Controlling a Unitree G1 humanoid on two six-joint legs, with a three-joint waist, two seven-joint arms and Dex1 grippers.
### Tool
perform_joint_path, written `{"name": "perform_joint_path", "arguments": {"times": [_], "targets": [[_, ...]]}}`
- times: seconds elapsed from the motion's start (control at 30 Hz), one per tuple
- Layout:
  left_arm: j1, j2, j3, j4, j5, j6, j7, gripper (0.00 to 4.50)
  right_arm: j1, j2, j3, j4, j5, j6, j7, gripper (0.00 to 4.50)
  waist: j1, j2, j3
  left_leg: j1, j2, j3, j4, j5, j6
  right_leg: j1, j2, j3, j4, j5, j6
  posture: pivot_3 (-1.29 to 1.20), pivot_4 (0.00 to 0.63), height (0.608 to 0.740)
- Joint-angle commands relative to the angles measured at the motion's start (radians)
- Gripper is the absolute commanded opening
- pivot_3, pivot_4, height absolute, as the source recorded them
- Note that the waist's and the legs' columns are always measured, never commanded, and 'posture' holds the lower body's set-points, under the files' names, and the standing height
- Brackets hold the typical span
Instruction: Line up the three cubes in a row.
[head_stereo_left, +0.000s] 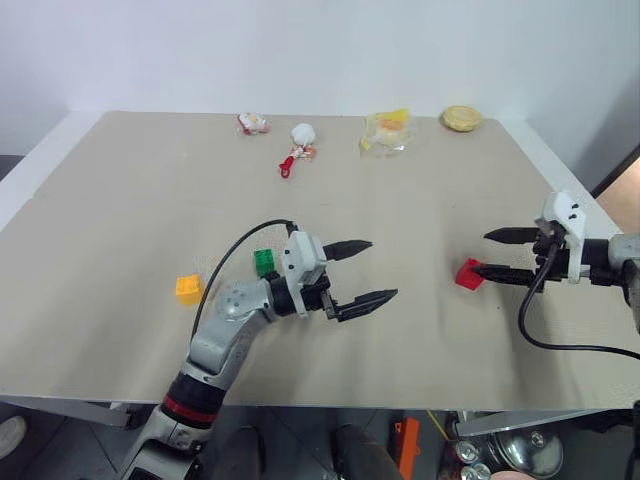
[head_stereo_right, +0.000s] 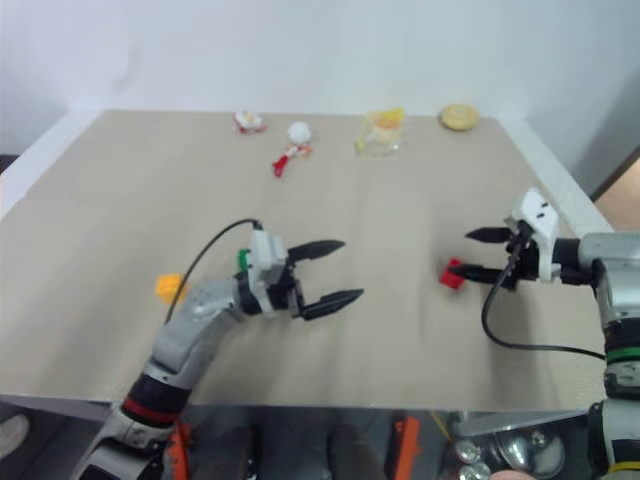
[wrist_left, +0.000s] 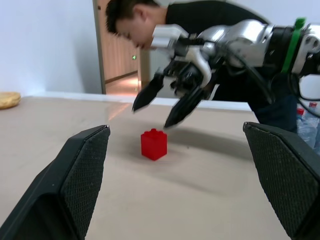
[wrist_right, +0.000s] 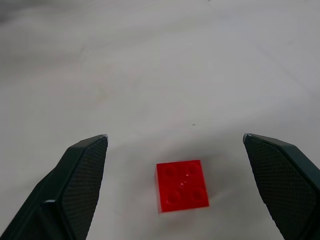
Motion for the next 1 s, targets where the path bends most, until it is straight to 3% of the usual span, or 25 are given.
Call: {"name": "perform_joint_path", "arguments": {"times": [0.03,0.27,0.57,0.6,0.87,1.0], "targets": [[-0.026,-0.021,0.014,-0.003,-0.010,-0.017,0.008,4.42,-0.057,0.014,0.014,0.084,-0.044,-0.058,0.027,4.50,0.000,0.000,0.000,0.000,0.000,0.000,0.000,0.000,0.000,0.000,0.000,0.000,0.000,0.000,0.000,0.00,0.150,0.740],[-0.038,-0.031,0.018,0.001,-0.007,-0.027,0.004,4.42,-0.143,0.064,0.039,0.305,-0.131,-0.155,0.024,4.50,0.000,0.000,0.000,0.000,-0.001,0.001,0.001,0.000,0.000,0.000,0.000,0.002,0.000,0.001,0.001,0.00,0.150,0.740],[-0.046,-0.046,0.018,-0.002,-0.009,-0.025,0.020,4.42,-0.193,0.096,0.028,0.425,-0.179,-0.191,0.033,4.50,-0.001,0.000,0.000,0.000,-0.001,0.001,0.000,0.000,0.000,0.000,0.000,0.002,0.000,0.001,0.001,0.00,0.150,0.740],[-0.045,-0.046,0.017,-0.002,-0.009,-0.024,0.021,4.50,-0.195,0.097,0.028,0.431,-0.182,-0.194,0.033,3.96,-0.001,0.000,0.000,0.000,-0.001,0.001,0.000,0.000,0.000,0.000,0.000,0.002,0.000,0.001,0.001,0.00,0.150,0.740],[-0.045,-0.044,0.026,-0.006,-0.019,-0.027,0.022,4.50,-0.206,0.100,0.019,0.441,-0.192,-0.195,0.038,1.28,0.000,0.001,0.000,0.000,-0.001,0.001,0.000,0.000,0.000,0.000,0.000,0.003,0.000,0.001,0.002,0.00,0.150,0.740],[-0.027,-0.006,0.040,-0.024,-0.048,-0.019,-0.021,4.50,-0.215,0.103,-0.001,0.369,-0.160,-0.152,0.071,1.26,-0.001,0.001,0.000,0.000,-0.001,0.001,0.000,0.000,0.000,0.000,0.000,0.003,0.000,0.001,0.002,0.00,0.150,0.740]]}}
